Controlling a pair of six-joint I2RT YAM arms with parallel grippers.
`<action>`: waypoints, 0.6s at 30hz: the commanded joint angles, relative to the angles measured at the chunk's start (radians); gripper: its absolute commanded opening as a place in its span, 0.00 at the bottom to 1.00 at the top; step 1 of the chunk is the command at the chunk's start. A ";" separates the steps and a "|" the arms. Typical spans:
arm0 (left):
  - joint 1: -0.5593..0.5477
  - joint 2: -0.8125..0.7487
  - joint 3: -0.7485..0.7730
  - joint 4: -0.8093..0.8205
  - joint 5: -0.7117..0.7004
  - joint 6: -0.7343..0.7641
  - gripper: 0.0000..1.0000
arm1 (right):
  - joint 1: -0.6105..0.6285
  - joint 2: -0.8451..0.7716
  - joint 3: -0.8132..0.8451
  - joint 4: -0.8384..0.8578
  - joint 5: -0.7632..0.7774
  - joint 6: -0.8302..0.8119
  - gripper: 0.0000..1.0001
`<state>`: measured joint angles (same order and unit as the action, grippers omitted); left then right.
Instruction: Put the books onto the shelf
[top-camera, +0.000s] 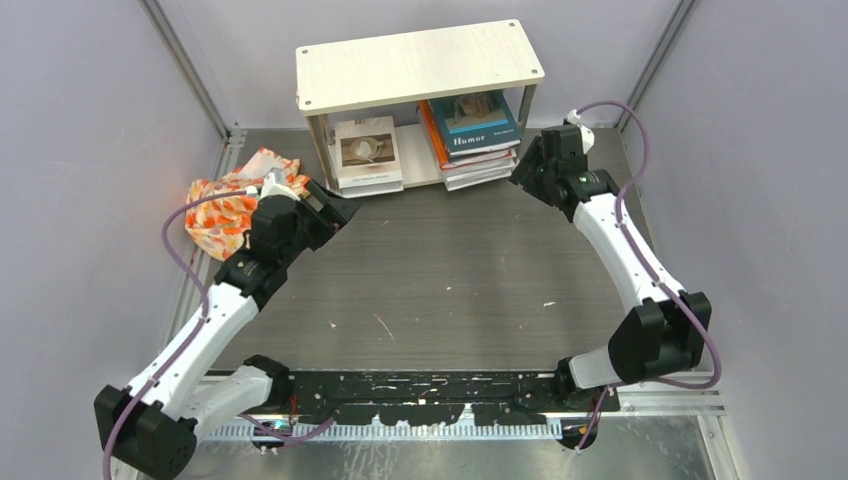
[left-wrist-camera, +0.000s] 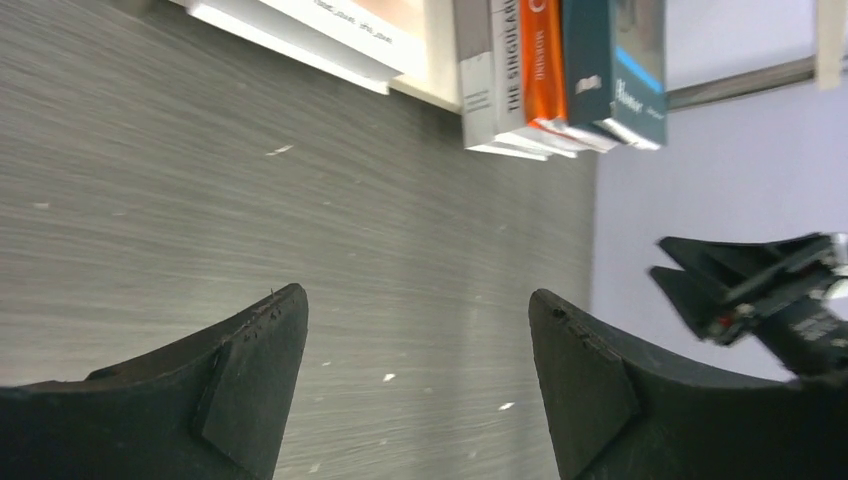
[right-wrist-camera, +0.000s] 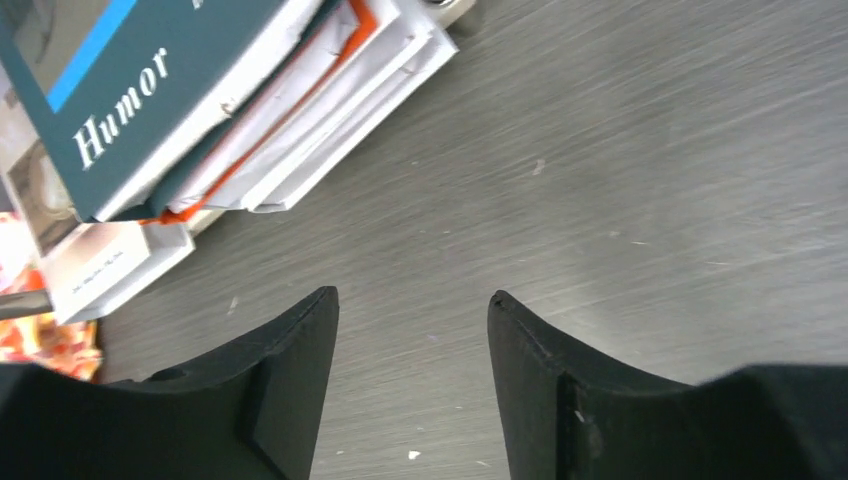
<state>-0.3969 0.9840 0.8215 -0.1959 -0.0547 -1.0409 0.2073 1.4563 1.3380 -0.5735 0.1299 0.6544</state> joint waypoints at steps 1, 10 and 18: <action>0.003 -0.099 0.054 -0.221 -0.083 0.202 0.81 | -0.005 -0.092 -0.046 -0.025 0.144 -0.086 0.65; 0.004 -0.187 0.008 -0.350 -0.208 0.301 0.82 | -0.005 -0.283 -0.201 -0.077 0.403 -0.066 0.88; 0.005 -0.263 -0.053 -0.338 -0.272 0.325 0.82 | -0.005 -0.419 -0.303 -0.087 0.515 -0.058 0.92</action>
<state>-0.3969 0.7486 0.7811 -0.5438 -0.2638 -0.7612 0.2054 1.0935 1.0500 -0.6788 0.5411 0.5938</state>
